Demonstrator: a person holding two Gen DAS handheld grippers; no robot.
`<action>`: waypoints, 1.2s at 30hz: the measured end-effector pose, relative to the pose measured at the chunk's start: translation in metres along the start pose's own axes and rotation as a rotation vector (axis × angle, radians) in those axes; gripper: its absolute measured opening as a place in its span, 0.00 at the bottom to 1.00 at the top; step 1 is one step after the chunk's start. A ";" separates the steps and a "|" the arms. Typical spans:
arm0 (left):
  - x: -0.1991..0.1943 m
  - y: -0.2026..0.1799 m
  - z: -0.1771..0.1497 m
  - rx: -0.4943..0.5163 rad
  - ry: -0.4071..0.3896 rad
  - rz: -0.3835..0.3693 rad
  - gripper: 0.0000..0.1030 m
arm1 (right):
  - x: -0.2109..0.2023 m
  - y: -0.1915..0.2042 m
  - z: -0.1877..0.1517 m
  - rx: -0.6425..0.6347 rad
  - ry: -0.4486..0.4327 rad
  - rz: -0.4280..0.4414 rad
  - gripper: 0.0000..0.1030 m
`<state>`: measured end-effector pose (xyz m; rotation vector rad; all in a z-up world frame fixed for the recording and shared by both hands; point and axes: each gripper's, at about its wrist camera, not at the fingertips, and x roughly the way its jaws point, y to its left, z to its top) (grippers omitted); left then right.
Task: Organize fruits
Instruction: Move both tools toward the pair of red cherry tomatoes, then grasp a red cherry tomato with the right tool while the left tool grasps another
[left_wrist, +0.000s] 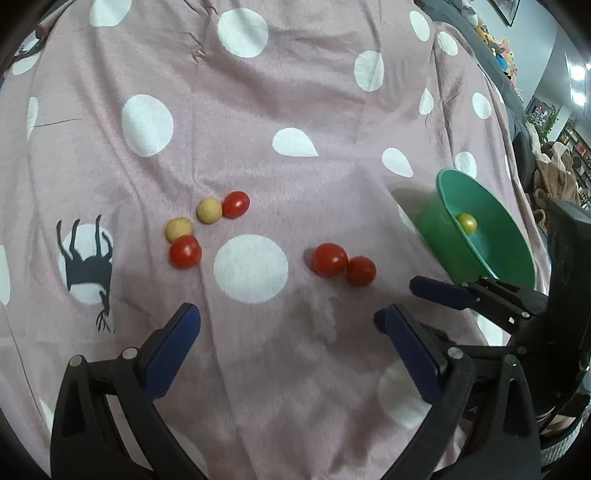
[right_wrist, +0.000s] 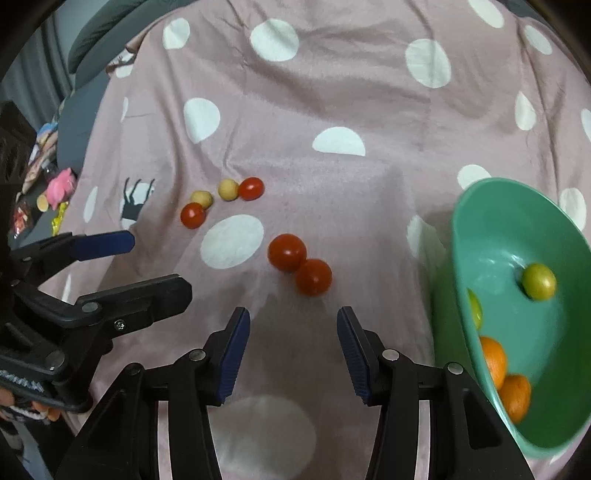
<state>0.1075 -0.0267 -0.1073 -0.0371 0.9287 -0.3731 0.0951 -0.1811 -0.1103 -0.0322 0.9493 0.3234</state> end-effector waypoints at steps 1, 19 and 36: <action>0.003 0.001 0.002 0.002 0.004 -0.001 0.96 | 0.003 -0.001 0.002 -0.002 0.004 0.002 0.49; 0.051 0.006 0.028 0.062 0.077 -0.043 0.79 | 0.046 0.001 0.024 -0.103 0.086 -0.002 0.47; 0.085 -0.011 0.035 0.120 0.141 -0.107 0.58 | 0.039 -0.004 0.017 -0.106 0.095 -0.023 0.28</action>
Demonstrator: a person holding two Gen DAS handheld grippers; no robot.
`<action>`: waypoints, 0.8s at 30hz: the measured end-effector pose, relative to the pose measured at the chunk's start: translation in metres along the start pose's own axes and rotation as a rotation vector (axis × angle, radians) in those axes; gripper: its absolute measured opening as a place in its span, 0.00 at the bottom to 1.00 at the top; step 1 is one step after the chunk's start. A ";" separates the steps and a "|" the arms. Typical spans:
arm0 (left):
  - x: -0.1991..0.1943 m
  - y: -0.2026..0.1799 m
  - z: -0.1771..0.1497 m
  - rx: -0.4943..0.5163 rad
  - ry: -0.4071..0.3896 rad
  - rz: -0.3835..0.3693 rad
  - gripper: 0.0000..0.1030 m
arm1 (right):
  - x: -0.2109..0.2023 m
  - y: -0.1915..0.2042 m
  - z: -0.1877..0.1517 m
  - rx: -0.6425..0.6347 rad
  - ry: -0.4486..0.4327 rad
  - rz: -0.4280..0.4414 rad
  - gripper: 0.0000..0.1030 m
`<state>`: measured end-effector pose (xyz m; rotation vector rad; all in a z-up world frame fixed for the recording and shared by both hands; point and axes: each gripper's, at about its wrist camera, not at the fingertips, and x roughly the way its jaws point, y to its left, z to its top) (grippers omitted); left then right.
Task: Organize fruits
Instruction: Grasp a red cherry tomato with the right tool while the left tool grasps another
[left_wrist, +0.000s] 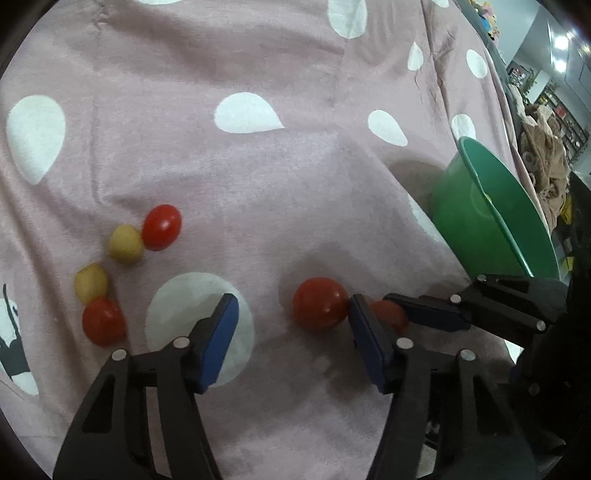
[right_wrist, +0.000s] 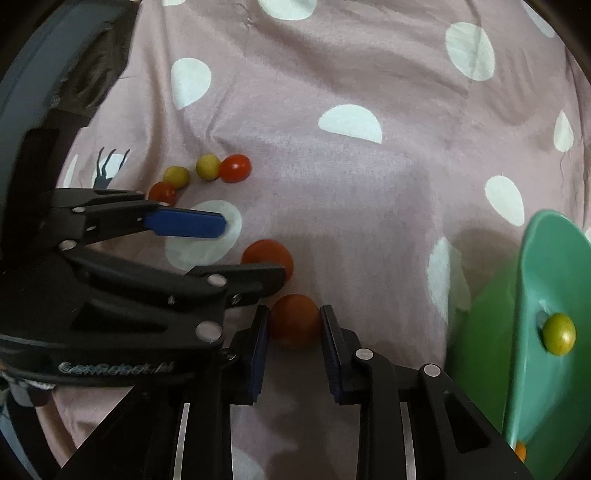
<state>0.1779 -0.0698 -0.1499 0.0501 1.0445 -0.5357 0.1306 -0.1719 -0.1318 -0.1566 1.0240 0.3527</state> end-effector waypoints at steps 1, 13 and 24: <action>0.001 -0.003 0.000 0.009 0.004 -0.001 0.55 | -0.002 -0.002 -0.002 0.006 -0.001 0.002 0.28; 0.007 -0.020 0.001 0.066 0.016 0.064 0.30 | -0.007 -0.001 -0.012 0.041 -0.028 0.013 0.28; -0.039 -0.019 -0.024 0.002 -0.027 0.124 0.30 | -0.027 0.003 -0.026 0.077 -0.080 0.035 0.28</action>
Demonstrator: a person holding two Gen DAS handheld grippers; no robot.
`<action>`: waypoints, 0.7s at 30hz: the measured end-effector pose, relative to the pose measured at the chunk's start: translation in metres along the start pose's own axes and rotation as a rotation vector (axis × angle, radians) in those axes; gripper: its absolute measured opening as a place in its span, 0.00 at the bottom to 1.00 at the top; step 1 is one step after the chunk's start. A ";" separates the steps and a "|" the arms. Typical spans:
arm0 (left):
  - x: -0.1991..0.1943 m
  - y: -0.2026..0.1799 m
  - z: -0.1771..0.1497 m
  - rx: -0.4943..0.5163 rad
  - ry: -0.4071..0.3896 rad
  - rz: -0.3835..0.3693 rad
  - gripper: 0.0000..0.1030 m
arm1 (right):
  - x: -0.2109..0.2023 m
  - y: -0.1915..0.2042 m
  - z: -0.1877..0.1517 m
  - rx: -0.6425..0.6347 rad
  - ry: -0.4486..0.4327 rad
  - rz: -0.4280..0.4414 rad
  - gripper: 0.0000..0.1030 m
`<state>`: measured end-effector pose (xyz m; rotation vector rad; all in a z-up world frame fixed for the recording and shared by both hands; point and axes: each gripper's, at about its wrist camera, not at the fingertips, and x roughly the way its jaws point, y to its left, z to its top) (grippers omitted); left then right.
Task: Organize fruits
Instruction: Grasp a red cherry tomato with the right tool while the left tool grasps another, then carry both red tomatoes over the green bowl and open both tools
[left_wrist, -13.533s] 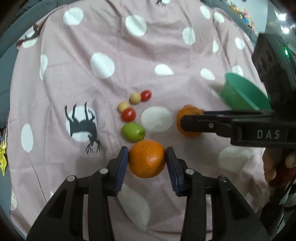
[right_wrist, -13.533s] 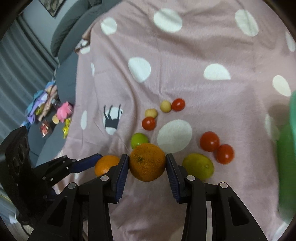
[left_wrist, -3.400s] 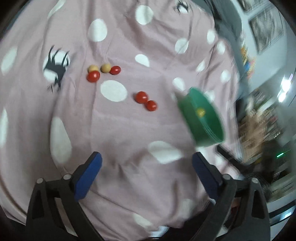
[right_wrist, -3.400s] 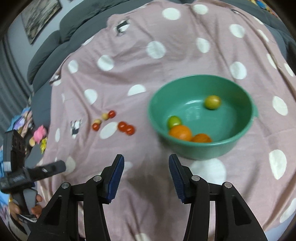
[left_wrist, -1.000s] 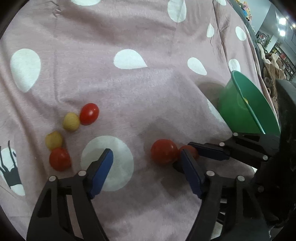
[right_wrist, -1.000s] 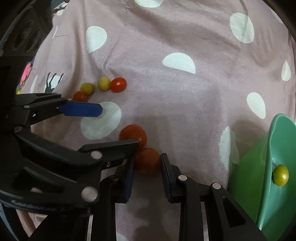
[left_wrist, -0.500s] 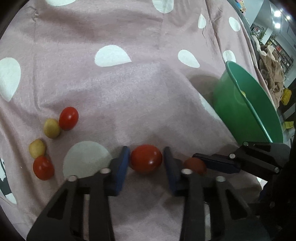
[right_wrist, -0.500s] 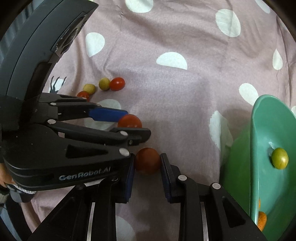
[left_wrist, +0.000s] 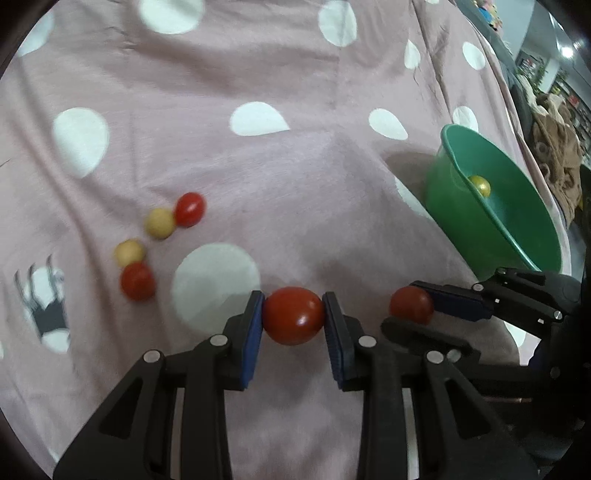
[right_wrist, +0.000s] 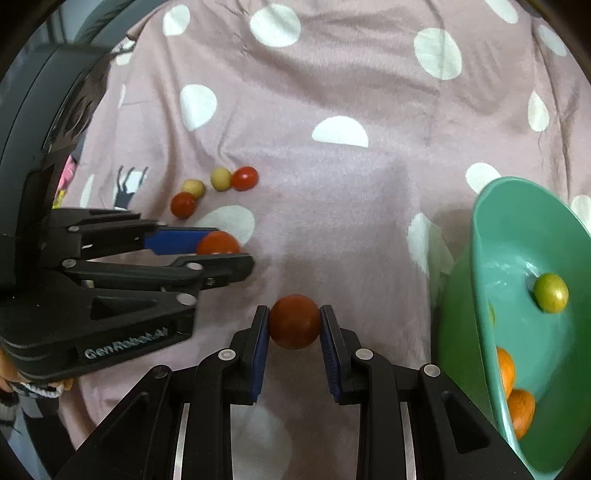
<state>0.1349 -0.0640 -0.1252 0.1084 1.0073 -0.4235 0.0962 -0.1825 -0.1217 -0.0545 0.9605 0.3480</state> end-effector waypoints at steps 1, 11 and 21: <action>-0.006 0.001 -0.004 -0.011 -0.005 0.006 0.30 | -0.004 0.000 -0.002 0.004 -0.004 0.003 0.28; -0.046 -0.002 -0.040 -0.051 -0.036 0.030 0.30 | -0.046 0.017 -0.022 0.005 -0.059 0.027 0.28; -0.076 -0.012 -0.062 -0.074 -0.080 0.029 0.30 | -0.081 0.028 -0.035 0.010 -0.115 0.040 0.28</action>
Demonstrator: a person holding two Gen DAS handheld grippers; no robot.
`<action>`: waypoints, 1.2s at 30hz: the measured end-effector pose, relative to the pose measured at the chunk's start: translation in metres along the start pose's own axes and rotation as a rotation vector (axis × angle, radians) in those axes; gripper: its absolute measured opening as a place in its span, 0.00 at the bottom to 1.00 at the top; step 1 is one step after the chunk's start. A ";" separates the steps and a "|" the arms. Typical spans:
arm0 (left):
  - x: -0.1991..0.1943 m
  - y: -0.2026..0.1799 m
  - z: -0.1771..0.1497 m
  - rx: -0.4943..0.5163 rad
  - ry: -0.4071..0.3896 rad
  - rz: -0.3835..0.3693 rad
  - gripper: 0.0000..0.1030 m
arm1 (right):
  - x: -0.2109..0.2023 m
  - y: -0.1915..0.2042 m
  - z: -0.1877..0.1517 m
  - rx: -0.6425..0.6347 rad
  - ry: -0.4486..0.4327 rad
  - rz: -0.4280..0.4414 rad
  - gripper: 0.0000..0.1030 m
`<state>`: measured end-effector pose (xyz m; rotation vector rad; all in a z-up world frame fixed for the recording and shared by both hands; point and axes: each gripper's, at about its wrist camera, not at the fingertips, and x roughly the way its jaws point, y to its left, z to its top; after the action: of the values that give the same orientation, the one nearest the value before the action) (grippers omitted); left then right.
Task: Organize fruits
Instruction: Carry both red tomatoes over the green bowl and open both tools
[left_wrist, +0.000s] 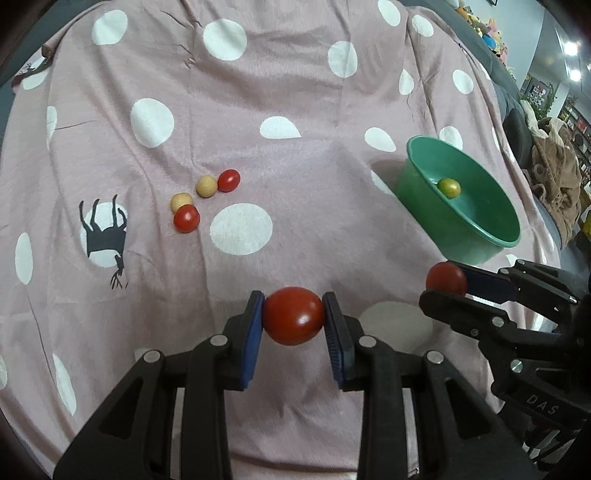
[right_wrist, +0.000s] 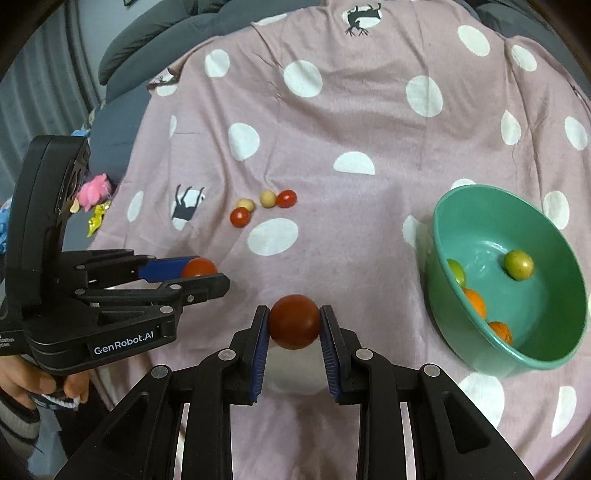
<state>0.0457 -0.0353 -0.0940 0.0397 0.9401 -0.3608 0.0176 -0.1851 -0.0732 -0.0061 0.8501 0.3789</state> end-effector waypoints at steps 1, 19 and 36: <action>-0.003 -0.001 -0.001 0.002 -0.004 0.003 0.30 | -0.003 0.001 -0.001 0.000 -0.003 0.001 0.28; -0.025 -0.024 -0.014 0.008 -0.013 -0.017 0.30 | -0.037 -0.001 -0.012 0.025 -0.065 0.005 0.28; -0.018 -0.083 0.018 0.120 -0.024 -0.087 0.31 | -0.069 -0.052 -0.025 0.137 -0.150 -0.043 0.28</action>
<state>0.0240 -0.1116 -0.0586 0.1038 0.8971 -0.4968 -0.0247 -0.2593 -0.0468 0.1291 0.7249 0.2765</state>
